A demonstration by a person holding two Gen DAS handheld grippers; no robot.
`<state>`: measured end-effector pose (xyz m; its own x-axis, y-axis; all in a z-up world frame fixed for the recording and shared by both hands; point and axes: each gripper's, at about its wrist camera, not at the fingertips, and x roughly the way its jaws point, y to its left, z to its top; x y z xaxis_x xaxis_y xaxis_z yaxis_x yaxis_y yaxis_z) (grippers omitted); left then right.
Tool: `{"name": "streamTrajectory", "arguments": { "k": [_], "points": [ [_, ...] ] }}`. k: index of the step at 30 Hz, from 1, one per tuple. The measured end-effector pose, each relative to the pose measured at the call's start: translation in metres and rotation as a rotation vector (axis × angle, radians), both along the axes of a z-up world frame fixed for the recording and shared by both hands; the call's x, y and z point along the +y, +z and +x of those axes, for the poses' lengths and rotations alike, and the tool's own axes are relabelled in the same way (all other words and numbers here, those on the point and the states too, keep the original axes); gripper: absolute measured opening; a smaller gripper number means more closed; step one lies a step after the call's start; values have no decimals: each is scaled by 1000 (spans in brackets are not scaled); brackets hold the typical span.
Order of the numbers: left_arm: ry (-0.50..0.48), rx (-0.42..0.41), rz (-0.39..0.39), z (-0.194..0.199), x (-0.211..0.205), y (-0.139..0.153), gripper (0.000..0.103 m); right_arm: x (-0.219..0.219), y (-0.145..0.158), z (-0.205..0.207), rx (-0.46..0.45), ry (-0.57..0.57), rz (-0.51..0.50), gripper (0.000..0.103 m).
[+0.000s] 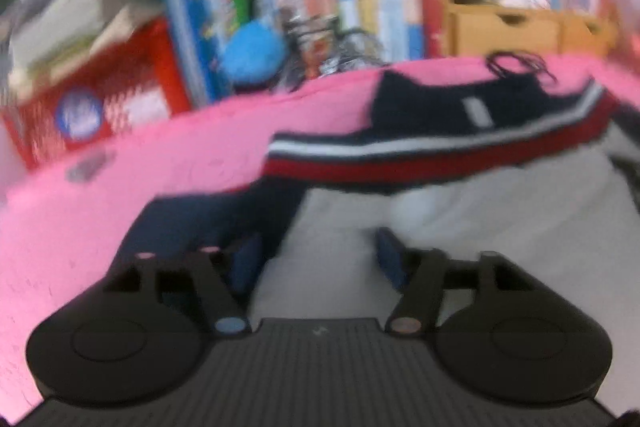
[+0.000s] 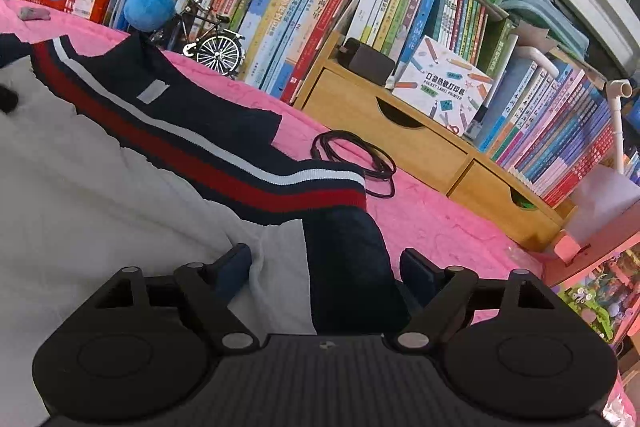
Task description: Fold clothes
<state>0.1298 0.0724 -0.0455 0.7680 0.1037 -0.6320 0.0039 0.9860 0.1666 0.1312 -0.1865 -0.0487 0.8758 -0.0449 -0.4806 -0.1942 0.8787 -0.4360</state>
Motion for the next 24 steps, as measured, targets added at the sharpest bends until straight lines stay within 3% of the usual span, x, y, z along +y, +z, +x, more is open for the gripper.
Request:
{"name": "streamTrajectory", "arguments": {
  "k": [2,7,13,20,24],
  "points": [
    [-7,-14,48,2,2,-1,83,-1,0,1,2,0,6,82],
    [-74,-99,161,-5,-12,-10,87,-2,0,1,-6,-12,3,88],
    [-66,-76,77,-1,1,-6,88,-9,7,-6,-39,-41,49,94],
    [-61,-65,41,2,5,-7,89,-8,48,-68,-111,-71,268,96],
    [-58,-57,10,3,9,-7,89,15,55,-114,-45,26,456,97]
  ]
}}
